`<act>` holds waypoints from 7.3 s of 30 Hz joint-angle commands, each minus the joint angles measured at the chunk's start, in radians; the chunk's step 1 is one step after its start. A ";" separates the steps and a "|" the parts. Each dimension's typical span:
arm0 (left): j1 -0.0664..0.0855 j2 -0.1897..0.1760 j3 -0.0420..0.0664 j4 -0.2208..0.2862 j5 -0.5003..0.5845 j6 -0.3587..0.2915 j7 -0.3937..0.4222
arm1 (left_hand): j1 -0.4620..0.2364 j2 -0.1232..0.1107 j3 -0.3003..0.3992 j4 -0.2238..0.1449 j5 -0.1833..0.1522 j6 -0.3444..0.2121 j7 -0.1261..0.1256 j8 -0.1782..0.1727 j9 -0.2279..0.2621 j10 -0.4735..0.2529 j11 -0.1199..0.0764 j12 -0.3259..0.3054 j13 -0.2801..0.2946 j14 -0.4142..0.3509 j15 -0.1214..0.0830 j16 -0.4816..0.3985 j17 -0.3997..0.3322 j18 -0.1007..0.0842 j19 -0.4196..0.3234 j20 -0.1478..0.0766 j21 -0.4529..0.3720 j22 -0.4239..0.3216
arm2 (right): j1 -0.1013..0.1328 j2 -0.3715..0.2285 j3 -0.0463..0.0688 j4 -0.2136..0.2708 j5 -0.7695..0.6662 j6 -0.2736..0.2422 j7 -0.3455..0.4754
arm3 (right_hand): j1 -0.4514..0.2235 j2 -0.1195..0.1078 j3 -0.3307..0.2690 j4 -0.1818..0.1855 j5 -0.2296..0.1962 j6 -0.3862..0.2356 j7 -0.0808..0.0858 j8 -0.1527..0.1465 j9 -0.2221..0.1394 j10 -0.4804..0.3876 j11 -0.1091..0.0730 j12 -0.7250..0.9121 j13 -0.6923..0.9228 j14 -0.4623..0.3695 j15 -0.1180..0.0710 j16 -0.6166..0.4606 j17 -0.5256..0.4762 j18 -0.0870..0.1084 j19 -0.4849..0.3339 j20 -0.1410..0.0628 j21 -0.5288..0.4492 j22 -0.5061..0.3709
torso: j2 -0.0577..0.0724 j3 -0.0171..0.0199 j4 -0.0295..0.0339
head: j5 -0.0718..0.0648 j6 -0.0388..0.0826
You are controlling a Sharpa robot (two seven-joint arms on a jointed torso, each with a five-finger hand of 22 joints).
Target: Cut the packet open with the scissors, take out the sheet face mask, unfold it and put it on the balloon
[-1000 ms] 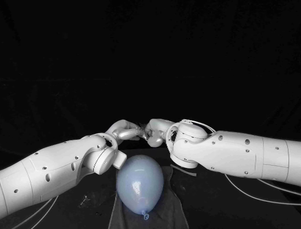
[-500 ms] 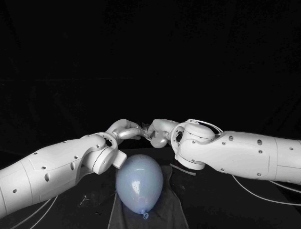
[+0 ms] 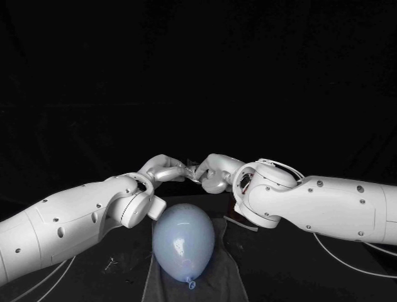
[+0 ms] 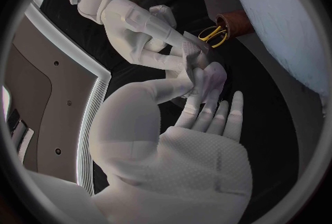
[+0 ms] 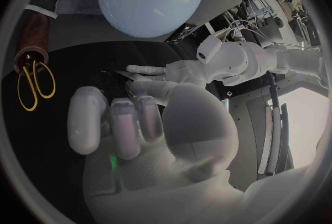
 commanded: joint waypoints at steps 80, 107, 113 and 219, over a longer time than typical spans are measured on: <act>0.001 0.000 0.001 0.003 0.012 0.016 0.005 | -0.006 0.010 0.025 -0.017 0.017 0.012 0.008 0.028 0.000 0.007 -0.004 -0.004 0.001 -0.004 -0.001 -0.012 -0.003 -0.008 -0.003 0.000 -0.013 -0.002 | -0.040 0.066 -0.005 -0.088 -0.199 -0.142 -0.056 | -0.028 -0.088 -0.456 0.278 -0.195 0.111 0.011 0.037 0.005 0.049 0.021 0.010 0.191 0.106 0.018 0.004 0.263 -0.007 0.012 0.021 -0.026 0.107 | 0.000 0.0005 -0.0006 | 0.010 -0.016; 0.001 0.005 0.001 0.007 0.012 0.021 0.006 | -0.007 0.009 0.026 -0.018 0.024 0.014 0.007 0.030 0.000 0.010 -0.004 -0.004 0.001 -0.002 -0.001 -0.014 -0.003 -0.008 -0.004 0.000 -0.015 -0.002 | -0.045 0.087 -0.005 -0.115 -0.113 -0.129 -0.014 | 0.043 -0.048 -0.431 0.279 -0.196 0.128 0.003 0.047 0.007 0.055 0.014 0.018 0.199 0.106 0.012 0.004 0.263 -0.007 0.015 0.017 -0.025 0.110 | 0.000 0.0001 -0.0007 | 0.007 -0.023; 0.001 0.006 0.001 0.007 0.012 0.023 0.006 | -0.007 0.009 0.027 -0.019 0.027 0.014 0.006 0.030 0.000 0.010 -0.005 -0.004 0.001 -0.003 -0.001 -0.015 -0.003 -0.008 -0.004 0.000 -0.016 -0.002 | -0.045 0.089 -0.005 -0.125 -0.070 -0.170 0.026 | 0.120 -0.027 -0.392 0.225 -0.196 0.166 -0.012 0.073 0.019 0.068 0.002 0.037 0.214 0.106 0.003 0.004 0.263 -0.008 0.018 0.010 -0.021 0.114 | -0.001 0.0003 -0.0003 | 0.007 -0.025; -0.070 -0.466 -0.118 0.130 0.138 -0.097 -0.401 | -0.030 0.009 -0.030 0.068 -0.181 -0.017 0.010 0.022 -0.019 0.086 -0.012 0.016 0.006 0.307 -0.024 0.107 0.055 0.040 0.269 -0.006 0.046 0.022 | -0.001 -0.288 -0.001 -0.022 0.859 -0.104 0.654 | 0.139 -0.031 -0.362 0.139 -0.196 0.196 -0.058 0.246 0.124 0.084 -0.040 0.059 0.235 0.106 -0.036 0.004 0.263 -0.007 0.014 -0.029 -0.036 0.115 | -0.010 -0.0020 0.0060 | 0.238 -0.209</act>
